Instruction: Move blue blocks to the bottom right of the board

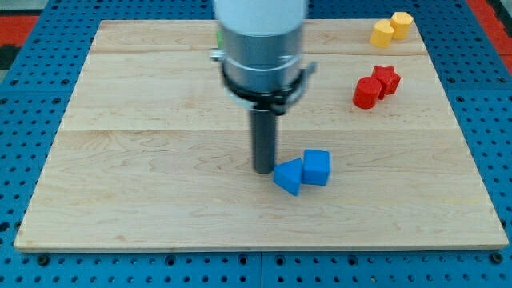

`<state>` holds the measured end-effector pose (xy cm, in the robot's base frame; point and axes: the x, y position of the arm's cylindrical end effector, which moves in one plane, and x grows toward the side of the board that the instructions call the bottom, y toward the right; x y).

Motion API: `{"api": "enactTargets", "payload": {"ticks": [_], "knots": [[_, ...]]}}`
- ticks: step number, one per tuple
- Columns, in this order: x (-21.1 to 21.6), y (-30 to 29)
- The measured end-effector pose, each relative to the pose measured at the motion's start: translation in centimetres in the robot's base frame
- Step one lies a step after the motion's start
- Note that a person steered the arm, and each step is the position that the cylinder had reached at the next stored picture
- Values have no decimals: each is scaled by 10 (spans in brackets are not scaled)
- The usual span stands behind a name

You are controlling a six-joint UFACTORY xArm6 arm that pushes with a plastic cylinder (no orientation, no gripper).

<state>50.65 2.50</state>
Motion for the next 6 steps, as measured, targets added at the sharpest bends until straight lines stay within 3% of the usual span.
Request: {"api": "enactTargets", "payload": {"ticks": [2,3,4,5,6], "knots": [[0,102],[0,105],[-21,76],[-26,4],[-3,-32]]}}
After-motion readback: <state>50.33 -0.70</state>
